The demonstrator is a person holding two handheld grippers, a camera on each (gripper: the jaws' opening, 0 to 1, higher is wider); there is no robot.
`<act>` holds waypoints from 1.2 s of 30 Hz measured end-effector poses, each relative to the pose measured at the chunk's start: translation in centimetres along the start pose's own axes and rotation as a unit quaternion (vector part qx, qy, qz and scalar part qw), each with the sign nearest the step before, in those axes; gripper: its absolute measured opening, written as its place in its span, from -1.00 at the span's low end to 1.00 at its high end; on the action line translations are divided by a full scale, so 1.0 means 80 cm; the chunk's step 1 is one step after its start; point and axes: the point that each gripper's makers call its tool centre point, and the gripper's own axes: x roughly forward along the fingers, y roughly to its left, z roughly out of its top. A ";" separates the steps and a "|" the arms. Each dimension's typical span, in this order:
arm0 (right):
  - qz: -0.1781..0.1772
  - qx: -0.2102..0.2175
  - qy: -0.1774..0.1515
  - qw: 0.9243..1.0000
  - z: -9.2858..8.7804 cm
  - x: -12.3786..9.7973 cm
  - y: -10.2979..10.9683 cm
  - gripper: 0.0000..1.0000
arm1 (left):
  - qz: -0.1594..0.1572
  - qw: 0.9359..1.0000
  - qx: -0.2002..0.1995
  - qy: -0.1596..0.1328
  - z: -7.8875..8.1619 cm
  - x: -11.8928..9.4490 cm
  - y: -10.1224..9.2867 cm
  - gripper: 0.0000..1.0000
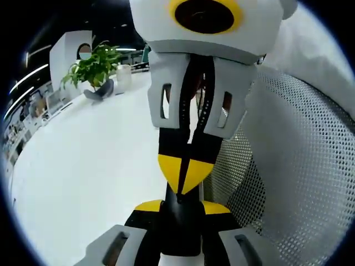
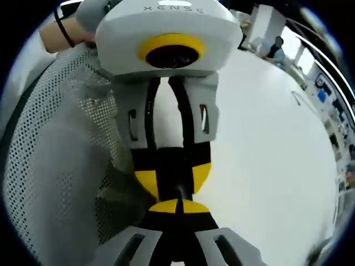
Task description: Press the specified remote control buttons in sequence, fully releasing each button before pressing the next.
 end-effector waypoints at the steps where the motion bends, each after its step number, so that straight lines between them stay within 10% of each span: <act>1: -0.003 0.001 -0.002 1.000 -0.001 -0.001 0.000 -1.00 | 0.000 1.000 0.000 0.000 0.000 0.000 0.000 -0.51; 7: -0.012 0.018 -0.033 0.999 0.002 -0.004 0.001 -1.00 | 0.001 1.000 0.001 0.000 0.000 0.000 0.000 -0.51; 25: -0.009 -0.040 0.025 0.999 0.005 0.004 0.000 -1.00 | 0.003 1.000 -0.004 0.000 0.000 0.000 0.001 -0.52; 36: -0.010 -0.018 -0.023 1.000 0.008 0.001 0.001 -1.00 | 0.002 1.000 0.000 -0.001 0.000 0.000 0.001 -0.52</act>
